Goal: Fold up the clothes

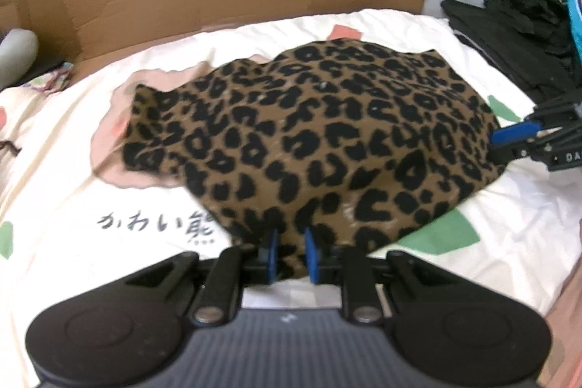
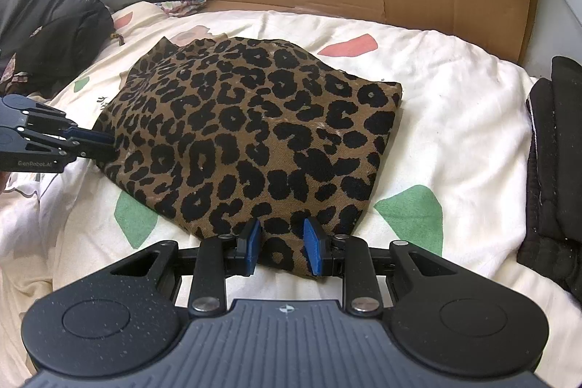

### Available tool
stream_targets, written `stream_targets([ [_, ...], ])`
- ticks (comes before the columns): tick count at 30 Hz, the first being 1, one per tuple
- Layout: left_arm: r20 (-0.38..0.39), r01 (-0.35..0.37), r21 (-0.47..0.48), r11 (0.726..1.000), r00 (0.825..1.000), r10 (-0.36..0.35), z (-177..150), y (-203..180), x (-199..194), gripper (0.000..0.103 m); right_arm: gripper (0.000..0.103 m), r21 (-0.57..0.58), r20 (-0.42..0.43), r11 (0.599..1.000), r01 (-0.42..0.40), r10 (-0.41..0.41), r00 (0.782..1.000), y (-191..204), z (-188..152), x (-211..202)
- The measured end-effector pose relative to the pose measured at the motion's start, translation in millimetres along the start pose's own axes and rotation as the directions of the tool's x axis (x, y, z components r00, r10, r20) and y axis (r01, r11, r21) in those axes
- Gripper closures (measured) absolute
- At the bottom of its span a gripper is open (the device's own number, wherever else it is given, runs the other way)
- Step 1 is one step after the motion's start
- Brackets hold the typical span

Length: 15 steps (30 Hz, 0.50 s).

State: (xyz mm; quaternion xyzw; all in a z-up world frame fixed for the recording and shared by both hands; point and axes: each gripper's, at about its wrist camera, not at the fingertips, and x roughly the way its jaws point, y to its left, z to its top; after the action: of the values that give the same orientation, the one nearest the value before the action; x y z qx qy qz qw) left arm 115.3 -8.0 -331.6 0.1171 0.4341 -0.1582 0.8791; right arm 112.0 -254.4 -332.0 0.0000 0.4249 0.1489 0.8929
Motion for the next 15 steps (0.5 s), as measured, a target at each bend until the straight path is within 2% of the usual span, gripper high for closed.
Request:
stream_targets([
  [7, 0.003, -0.089, -0.047, 0.995, 0.996, 0.089, -5, 18, -24, 0.086, 0.071, 0.099, -0.009, 0.995, 0.002, -0.001, 1.000, -4, 8, -5],
  [13, 0.005, -0.080, -0.129, 0.988, 0.997, 0.081, -10, 26, -36, 0.083, 0.070, 0.156, -0.002, 0.988, 0.003, -0.003, 1.000, -2, 13, -14],
  [15, 0.010, -0.075, -0.137, 0.988, 0.997, 0.078, -9, 27, -37, 0.076, 0.070, 0.171, -0.004, 0.985, 0.000, 0.000, 1.000, 0, 14, -17],
])
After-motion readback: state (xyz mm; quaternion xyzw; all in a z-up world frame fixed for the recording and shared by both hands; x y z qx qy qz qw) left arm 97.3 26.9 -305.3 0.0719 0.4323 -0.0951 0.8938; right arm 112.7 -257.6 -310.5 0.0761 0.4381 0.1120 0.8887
